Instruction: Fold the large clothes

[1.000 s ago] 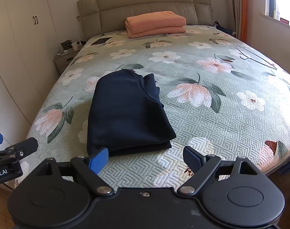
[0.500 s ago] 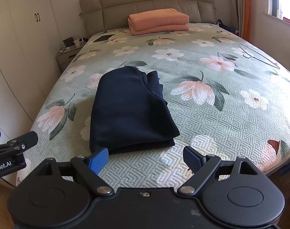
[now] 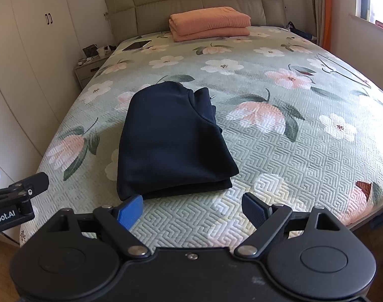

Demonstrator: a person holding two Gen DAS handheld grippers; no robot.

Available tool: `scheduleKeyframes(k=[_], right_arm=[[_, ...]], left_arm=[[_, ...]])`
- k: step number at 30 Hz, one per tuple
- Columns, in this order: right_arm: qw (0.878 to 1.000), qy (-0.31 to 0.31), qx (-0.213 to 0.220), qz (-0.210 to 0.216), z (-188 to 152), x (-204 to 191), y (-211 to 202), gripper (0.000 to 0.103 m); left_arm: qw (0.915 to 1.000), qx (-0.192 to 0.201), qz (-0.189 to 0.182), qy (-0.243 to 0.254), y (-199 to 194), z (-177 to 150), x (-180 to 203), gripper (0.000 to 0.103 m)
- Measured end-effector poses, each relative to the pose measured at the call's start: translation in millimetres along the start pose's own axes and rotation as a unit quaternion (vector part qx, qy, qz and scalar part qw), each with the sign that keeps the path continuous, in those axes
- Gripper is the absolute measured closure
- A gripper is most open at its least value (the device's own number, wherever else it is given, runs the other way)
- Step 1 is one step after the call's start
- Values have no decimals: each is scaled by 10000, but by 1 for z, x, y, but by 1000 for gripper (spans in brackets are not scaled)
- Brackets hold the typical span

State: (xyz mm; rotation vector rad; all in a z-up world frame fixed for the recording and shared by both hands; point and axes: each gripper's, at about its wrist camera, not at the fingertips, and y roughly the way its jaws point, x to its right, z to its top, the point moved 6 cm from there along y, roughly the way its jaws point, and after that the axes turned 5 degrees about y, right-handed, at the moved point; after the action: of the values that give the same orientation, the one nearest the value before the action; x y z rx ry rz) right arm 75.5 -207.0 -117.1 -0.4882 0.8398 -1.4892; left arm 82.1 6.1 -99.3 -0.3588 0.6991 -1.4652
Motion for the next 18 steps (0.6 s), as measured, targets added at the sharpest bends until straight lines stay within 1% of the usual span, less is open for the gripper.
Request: scheduleKeyframes(k=[7, 13, 15, 16, 18], right_arm=[[9999, 31, -126, -13, -3, 2, 12, 2], [9997, 1, -245, -28, -5, 2, 25, 2], [9996, -6, -273, -42, -5, 2, 29, 2], [9996, -12, -281, -58, -5, 2, 31, 2], [9995, -44, -279, -122, -5, 3, 35, 2]], left_arm=[[10000, 36, 13, -32, 7, -3, -1, 2], [9998, -62, -104, -129, 19, -6, -2, 2], [9999, -10, -68, -102, 20, -6, -1, 3], [9999, 57, -49, -80, 22, -5, -2, 5], [9995, 246, -75, -172, 23, -5, -5, 7]])
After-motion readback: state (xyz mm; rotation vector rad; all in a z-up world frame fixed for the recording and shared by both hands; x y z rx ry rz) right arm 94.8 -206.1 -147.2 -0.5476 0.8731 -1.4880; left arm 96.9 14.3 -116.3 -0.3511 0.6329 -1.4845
